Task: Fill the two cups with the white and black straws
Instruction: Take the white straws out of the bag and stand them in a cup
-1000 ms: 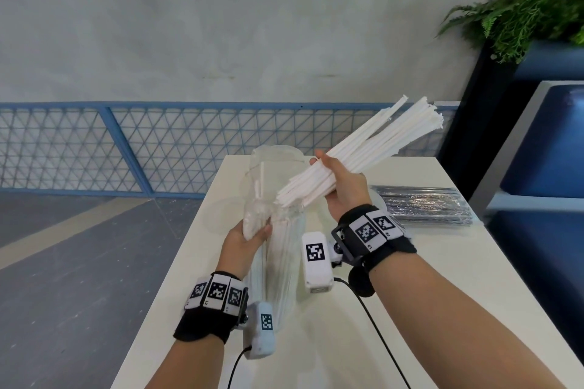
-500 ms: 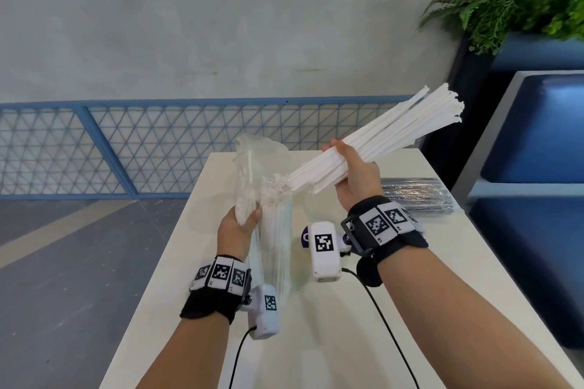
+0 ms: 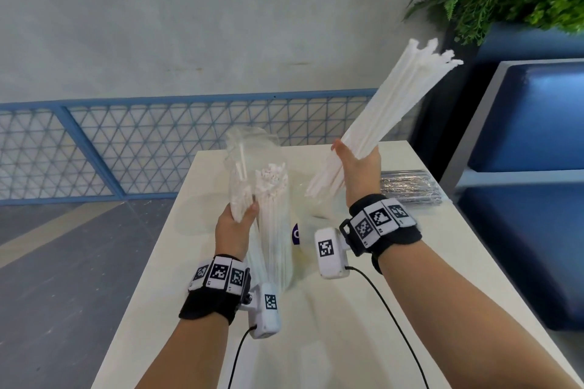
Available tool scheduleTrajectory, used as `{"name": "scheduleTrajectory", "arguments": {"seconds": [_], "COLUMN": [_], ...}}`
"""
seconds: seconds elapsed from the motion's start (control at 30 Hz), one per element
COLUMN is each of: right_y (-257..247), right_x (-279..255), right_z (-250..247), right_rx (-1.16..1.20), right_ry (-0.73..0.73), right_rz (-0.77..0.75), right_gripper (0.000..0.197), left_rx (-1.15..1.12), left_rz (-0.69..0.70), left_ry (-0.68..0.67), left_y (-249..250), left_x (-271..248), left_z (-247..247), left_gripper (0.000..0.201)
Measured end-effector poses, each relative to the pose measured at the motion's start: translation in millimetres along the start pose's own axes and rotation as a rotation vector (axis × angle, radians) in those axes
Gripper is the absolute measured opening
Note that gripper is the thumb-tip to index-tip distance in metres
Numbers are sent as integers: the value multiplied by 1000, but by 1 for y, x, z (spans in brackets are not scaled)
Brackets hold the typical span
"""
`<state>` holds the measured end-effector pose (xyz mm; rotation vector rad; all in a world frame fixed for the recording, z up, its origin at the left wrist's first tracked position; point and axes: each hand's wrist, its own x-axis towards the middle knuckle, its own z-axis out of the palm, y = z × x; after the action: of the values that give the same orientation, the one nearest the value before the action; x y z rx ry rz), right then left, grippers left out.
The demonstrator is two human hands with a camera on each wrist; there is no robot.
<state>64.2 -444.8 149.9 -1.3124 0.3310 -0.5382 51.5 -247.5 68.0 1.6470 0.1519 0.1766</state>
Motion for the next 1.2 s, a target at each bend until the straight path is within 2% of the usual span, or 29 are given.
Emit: {"name": "scheduleTrajectory", "arguments": {"seconds": [0.13,0.27,0.43,0.6,0.67,0.77,0.8,0.87,1.0,1.1,1.2], "right_y": [25,42,49,38,28,13,10,9,15,23,30], "right_x": [-3,0,2,0,-7,-22,-27,-35,-48,-55,-61], "right_z": [0,-3,-2,2,7,19,24,32,43,45,45], "right_rx": [-108,-181,-163,-215,-293,-392,-408,-459,-657,-718,-591], "right_ry": [-43,-68,-101,-95,-95,-221,-275,-368,-549,-622,-602], "right_rz": [-7,1,-30,-211,-361,-554,-552,-452,-117,-21,21], "right_gripper": [30,22,32,35,30,24,25,36,59,50,35], "left_rx": [-21,-48,-32,-28,-37,-61,-82,-131,-138,-87,-38], "left_rz": [15,-10,-10,-15,-20,-32,-30,-8,3,-15,-25], "left_ry": [-29,-42,-56,-58,-57,-60,-62,-74,-162,-226,-238], "left_y": [1,-4,-7,-8,-7,-7,-5,0,5,0,-1], "left_x": [-4,-2,-1,-1,-2,-3,-4,-6,-10,-11,-10], "left_z": [3,-1,-2,-3,-5,-10,-13,-19,-31,-38,-39], "left_gripper": [16,20,18,22,23,21,22,24,17,38,67]}}
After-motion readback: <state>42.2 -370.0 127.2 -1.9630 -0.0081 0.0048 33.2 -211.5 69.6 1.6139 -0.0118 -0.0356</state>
